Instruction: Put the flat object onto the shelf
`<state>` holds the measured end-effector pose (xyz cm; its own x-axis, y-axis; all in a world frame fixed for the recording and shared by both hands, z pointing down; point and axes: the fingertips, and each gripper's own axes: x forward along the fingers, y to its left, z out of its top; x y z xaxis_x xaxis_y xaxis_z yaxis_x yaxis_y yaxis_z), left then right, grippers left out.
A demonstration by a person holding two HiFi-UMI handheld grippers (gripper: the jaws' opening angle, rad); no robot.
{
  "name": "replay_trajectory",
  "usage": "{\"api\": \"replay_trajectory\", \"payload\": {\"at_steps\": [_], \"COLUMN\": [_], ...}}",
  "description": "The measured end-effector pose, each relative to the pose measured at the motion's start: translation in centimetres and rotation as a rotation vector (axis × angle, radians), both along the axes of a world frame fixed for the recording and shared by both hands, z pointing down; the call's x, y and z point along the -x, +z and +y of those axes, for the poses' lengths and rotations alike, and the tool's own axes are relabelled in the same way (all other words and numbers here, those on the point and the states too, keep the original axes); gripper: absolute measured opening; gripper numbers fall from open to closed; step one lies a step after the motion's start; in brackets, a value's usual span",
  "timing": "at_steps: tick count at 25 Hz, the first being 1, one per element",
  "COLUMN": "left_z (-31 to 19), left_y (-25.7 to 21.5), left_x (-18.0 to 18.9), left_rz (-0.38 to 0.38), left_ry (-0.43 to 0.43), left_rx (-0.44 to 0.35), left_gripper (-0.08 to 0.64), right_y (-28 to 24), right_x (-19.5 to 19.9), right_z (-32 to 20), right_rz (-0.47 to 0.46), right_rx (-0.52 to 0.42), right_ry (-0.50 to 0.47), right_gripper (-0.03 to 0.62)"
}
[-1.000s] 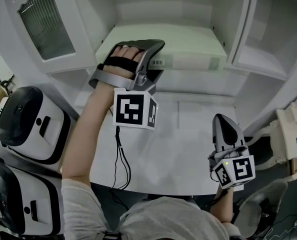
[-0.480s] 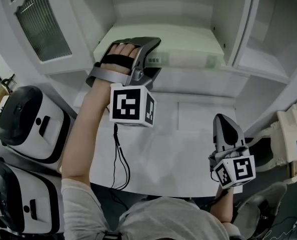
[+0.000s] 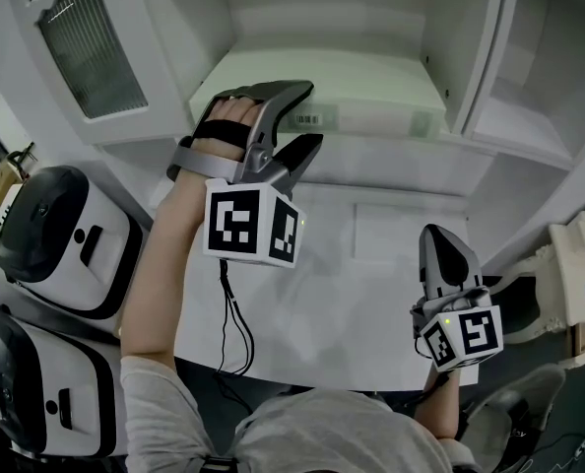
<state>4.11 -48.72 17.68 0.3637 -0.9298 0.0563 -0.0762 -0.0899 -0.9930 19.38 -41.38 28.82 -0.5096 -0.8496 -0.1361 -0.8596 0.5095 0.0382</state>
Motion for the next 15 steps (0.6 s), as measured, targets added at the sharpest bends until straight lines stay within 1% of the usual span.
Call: {"api": "replay_trajectory", "payload": {"at_steps": [1, 3, 15], "left_z": [0.2, 0.2, -2.0], "left_y": [-0.1, -0.2, 0.0], "left_x": [0.0, 0.1, 0.5], "left_rz": [0.012, 0.033, 0.043], "left_ry": [0.006, 0.011, -0.01], "left_rx": [-0.005, -0.008, 0.024], "left_gripper": [0.33, 0.29, 0.288], "right_y": [0.0, 0.1, 0.2], "right_x": [0.0, 0.2, 0.1], "right_z": [0.0, -0.1, -0.6], "right_rz": [0.0, 0.002, 0.006], "right_rx": [0.001, 0.002, 0.004], "right_ry": [-0.001, -0.005, 0.001], "right_gripper": [0.009, 0.009, 0.009]}}
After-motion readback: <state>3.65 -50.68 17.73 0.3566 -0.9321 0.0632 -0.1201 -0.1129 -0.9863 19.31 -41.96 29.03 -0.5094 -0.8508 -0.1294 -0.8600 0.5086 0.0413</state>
